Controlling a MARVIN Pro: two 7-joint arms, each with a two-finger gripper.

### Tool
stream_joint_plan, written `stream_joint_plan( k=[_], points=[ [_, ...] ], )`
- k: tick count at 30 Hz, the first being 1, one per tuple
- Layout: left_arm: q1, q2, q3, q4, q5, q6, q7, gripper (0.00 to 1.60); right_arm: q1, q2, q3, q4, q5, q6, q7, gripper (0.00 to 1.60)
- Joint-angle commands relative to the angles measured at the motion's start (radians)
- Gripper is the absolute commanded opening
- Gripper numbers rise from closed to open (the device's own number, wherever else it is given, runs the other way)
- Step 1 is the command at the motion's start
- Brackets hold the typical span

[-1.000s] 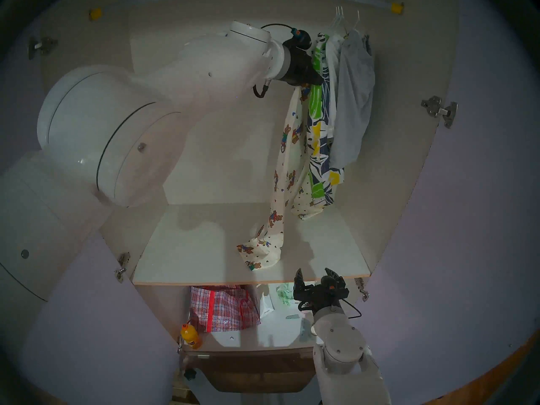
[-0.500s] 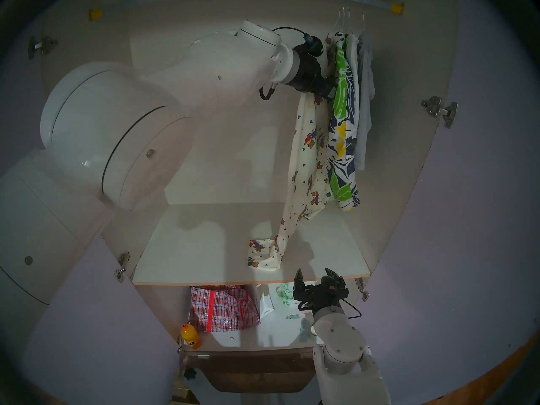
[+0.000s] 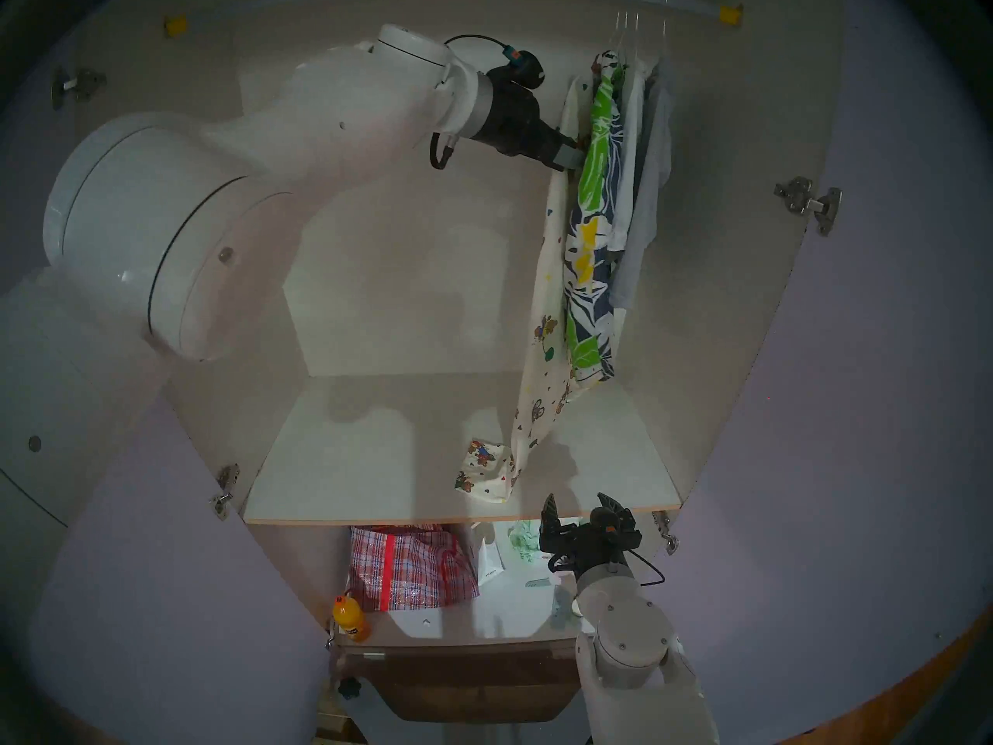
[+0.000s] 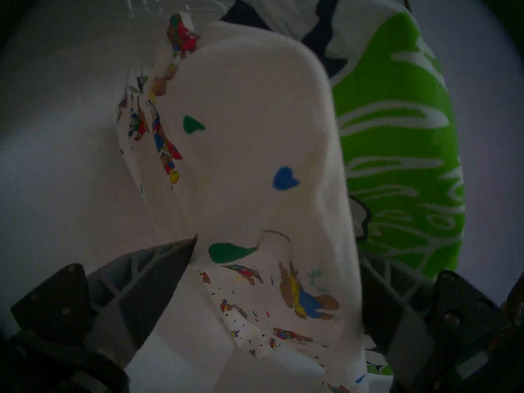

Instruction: Move and arrange clothes and pants in the wardrobe

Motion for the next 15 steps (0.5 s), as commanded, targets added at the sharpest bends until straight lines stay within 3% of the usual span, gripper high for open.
stream_joint_plan(
  k=[1,4,9,15],
  points=[
    [-0.043,0.030,-0.049,-0.033,-0.047,0.011,-0.098,1.60,0.010,-0.001,0.000,-0.022,0.000,-0.005,0.000,1.60],
    [-0.045,0.048,-0.055,-0.030,-0.044,0.037,-0.171,1.60,0.010,-0.001,0.000,-0.022,0.000,-0.005,0.000,1.60],
    [-0.037,0.065,-0.030,-0.008,-0.018,0.147,-0.322,1.60,0.010,-0.001,0.000,-0.022,0.000,-0.005,0.000,1.60],
    [-0.041,0.099,0.022,-0.008,0.020,0.184,-0.320,1.60,0.011,-0.001,0.000,-0.021,0.000,-0.005,0.000,1.60]
  ],
)
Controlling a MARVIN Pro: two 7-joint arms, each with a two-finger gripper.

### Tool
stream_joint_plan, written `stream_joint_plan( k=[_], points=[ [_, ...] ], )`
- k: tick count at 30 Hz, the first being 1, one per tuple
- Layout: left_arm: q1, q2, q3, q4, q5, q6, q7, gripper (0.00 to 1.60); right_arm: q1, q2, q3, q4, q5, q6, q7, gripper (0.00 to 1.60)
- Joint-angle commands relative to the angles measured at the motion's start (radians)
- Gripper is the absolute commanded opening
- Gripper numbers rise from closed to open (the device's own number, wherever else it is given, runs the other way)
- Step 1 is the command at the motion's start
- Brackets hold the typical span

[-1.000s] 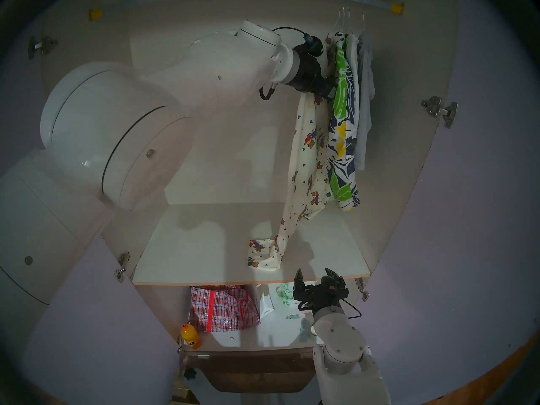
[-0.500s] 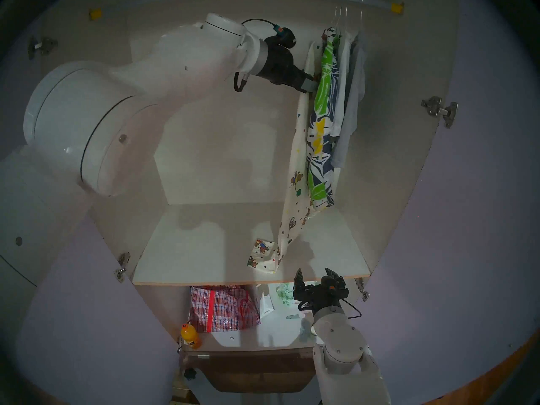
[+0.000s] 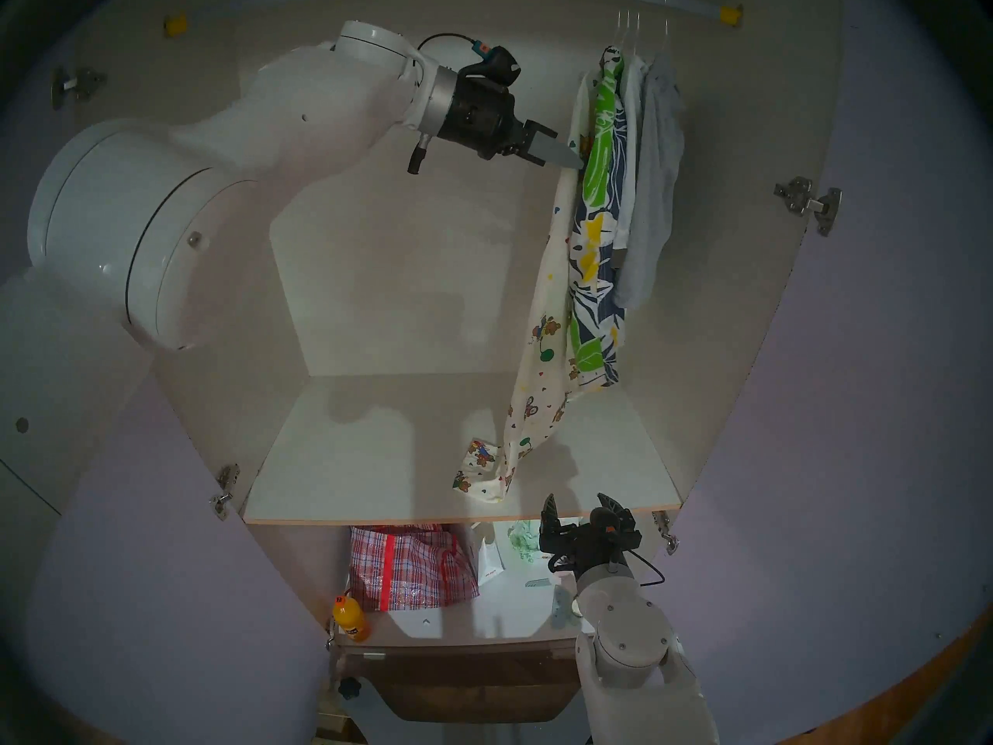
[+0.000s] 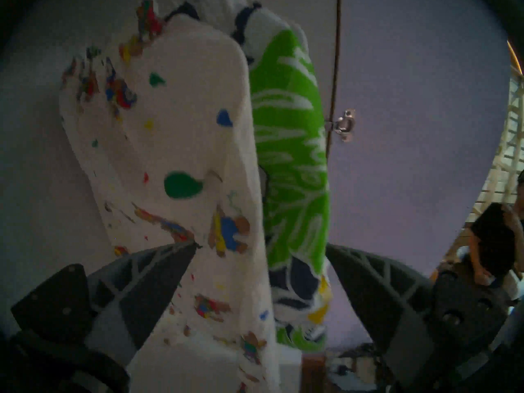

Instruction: Move and arrange clothes and pants in the wardrobe

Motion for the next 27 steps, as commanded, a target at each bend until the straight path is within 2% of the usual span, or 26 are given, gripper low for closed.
stream_joint_plan(
  k=[1,3,7,8,17,27],
  points=[
    [-0.043,0.040,0.033,-0.013,0.038,0.008,0.047,1.60,0.010,-0.001,0.000,-0.021,0.000,-0.005,0.000,1.60],
    [-0.044,0.049,0.042,-0.014,0.042,0.012,0.053,1.60,0.011,-0.001,0.000,-0.021,0.000,-0.006,0.000,1.60],
    [-0.051,0.069,0.080,-0.019,0.067,0.000,0.119,1.60,0.012,-0.001,0.000,-0.019,0.000,-0.006,0.000,1.60],
    [-0.054,0.073,0.106,-0.017,0.093,0.005,0.149,1.60,0.012,-0.001,0.000,-0.018,0.000,-0.006,0.000,1.60],
    [-0.049,0.129,0.149,0.003,0.129,0.017,0.283,1.60,0.014,-0.001,-0.001,-0.013,0.000,-0.006,0.000,1.60],
    [-0.035,0.247,0.184,0.030,0.167,0.021,0.335,1.60,0.018,-0.001,0.000,-0.003,0.000,-0.006,0.000,1.60]
  ],
)
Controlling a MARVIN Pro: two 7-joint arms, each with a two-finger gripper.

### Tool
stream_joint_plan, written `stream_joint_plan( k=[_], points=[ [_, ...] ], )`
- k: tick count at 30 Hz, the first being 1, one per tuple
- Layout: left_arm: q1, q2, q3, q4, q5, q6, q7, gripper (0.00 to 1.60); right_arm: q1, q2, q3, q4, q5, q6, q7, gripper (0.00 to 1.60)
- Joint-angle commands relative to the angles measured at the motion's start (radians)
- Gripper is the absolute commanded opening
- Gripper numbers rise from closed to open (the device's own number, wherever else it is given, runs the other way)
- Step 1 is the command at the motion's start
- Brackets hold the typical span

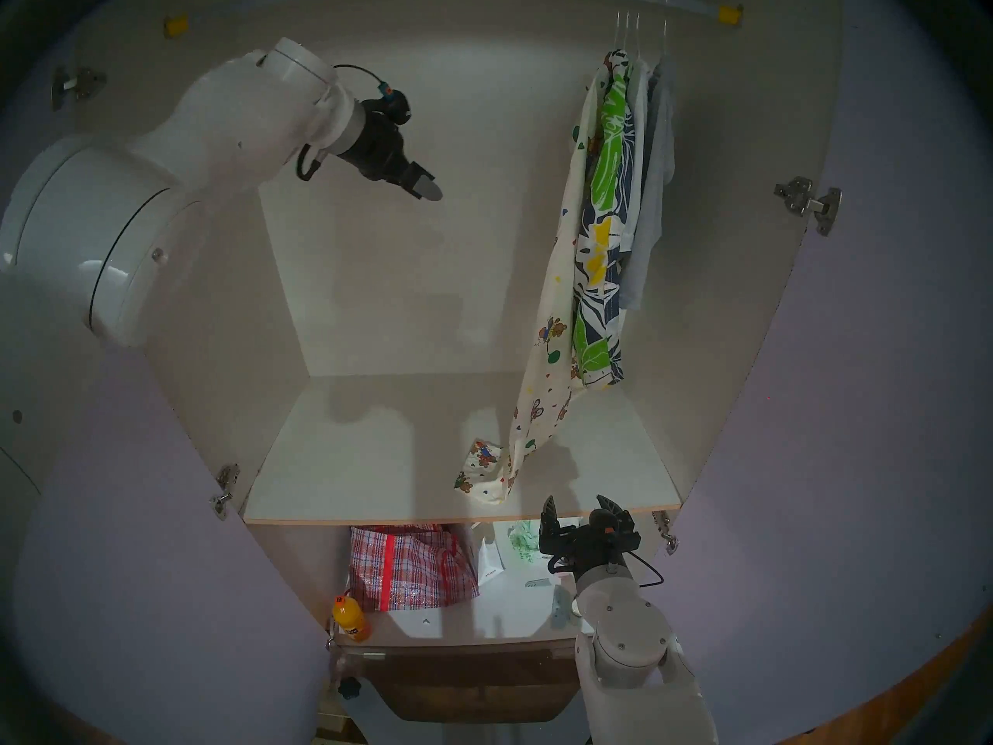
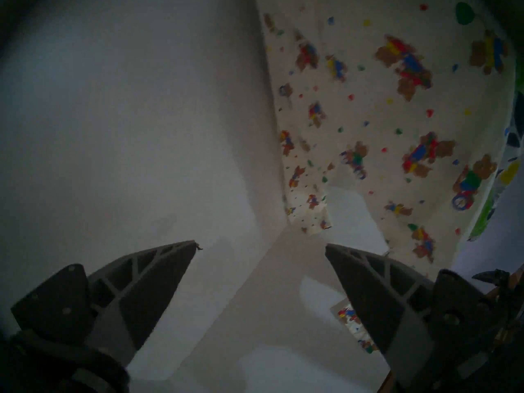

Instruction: Move and arrange clothes and pants in the wardrobe

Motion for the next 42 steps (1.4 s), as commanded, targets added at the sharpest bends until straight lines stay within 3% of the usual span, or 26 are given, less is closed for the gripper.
stream_joint_plan(
  k=[1,6,23,42],
  points=[
    [-0.025,0.042,0.004,0.002,0.008,-0.003,0.018,1.60,0.012,-0.001,0.000,-0.019,0.000,-0.006,0.000,1.60],
    [-0.003,0.088,-0.007,0.011,0.000,-0.028,0.010,1.60,0.014,-0.001,-0.001,-0.014,0.000,-0.006,0.000,1.60],
    [0.089,0.134,-0.061,0.015,-0.032,-0.118,0.031,1.60,0.020,-0.001,-0.001,-0.006,0.000,-0.007,0.000,1.60],
    [0.235,0.207,-0.169,0.003,-0.092,-0.236,0.084,1.60,0.022,-0.001,-0.001,-0.005,0.000,-0.008,0.000,1.60]
  ],
)
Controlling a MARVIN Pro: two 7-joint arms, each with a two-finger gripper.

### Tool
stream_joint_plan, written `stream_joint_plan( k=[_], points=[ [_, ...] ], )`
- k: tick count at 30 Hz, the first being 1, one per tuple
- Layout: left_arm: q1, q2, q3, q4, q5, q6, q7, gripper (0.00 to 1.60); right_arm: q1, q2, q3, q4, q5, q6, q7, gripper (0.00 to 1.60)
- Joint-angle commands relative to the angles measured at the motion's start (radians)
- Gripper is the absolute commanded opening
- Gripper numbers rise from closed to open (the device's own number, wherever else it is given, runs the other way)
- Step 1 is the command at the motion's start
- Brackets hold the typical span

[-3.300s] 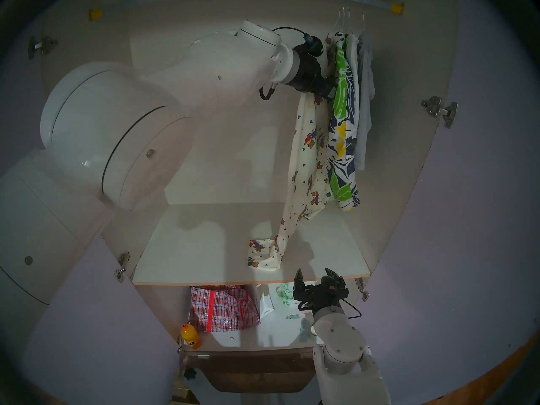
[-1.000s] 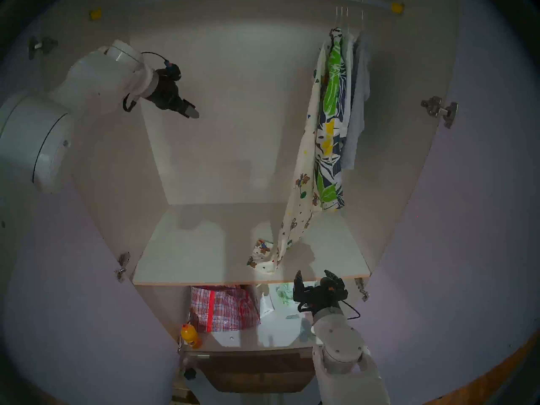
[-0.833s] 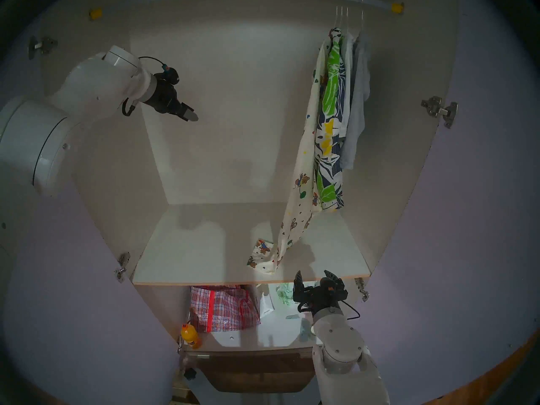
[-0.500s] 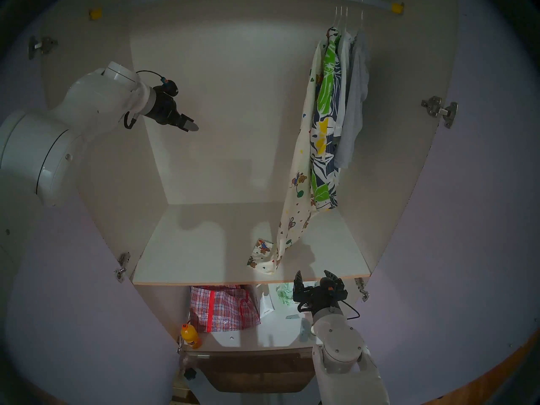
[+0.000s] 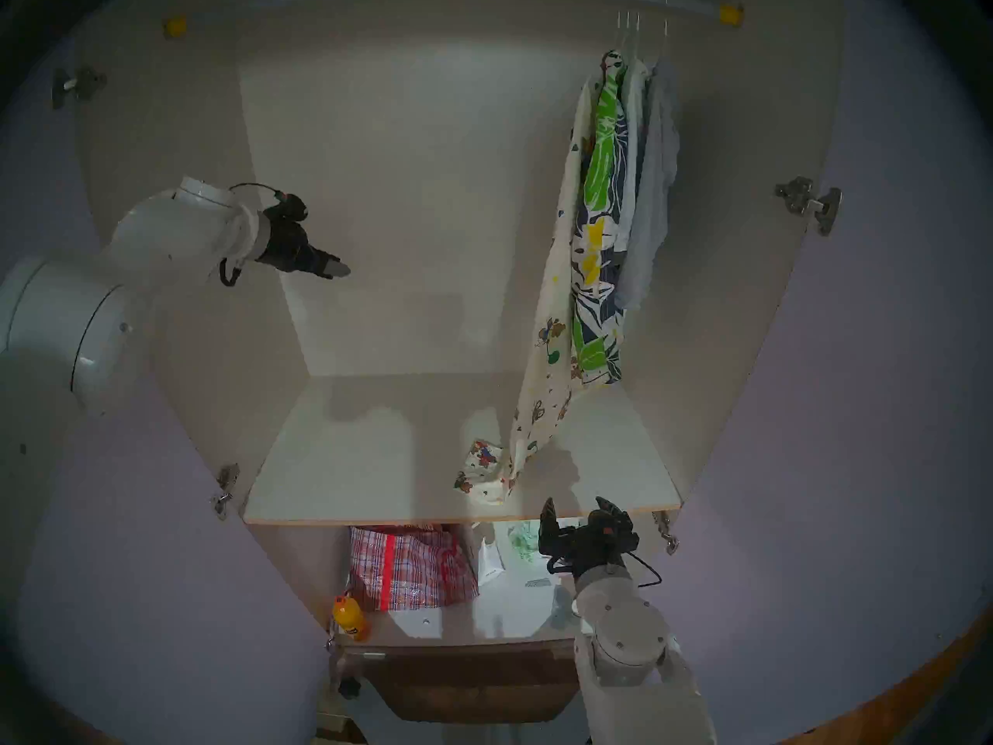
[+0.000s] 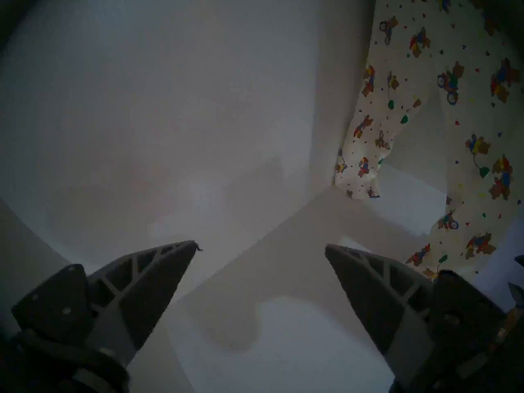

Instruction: Move and arrange clothes and pants in the wardrobe

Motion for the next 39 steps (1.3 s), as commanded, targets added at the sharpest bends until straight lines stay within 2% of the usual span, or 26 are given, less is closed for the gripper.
stream_joint_plan(
  k=[1,39],
  points=[
    [-0.014,0.015,-0.034,-0.032,-0.031,-0.055,0.008,1.60,0.012,-0.001,-0.001,-0.024,0.000,-0.007,0.000,1.60],
    [0.093,0.048,-0.173,-0.099,-0.116,-0.335,0.050,1.60,0.014,-0.004,-0.001,-0.022,0.004,-0.010,0.001,1.60]
  ],
)
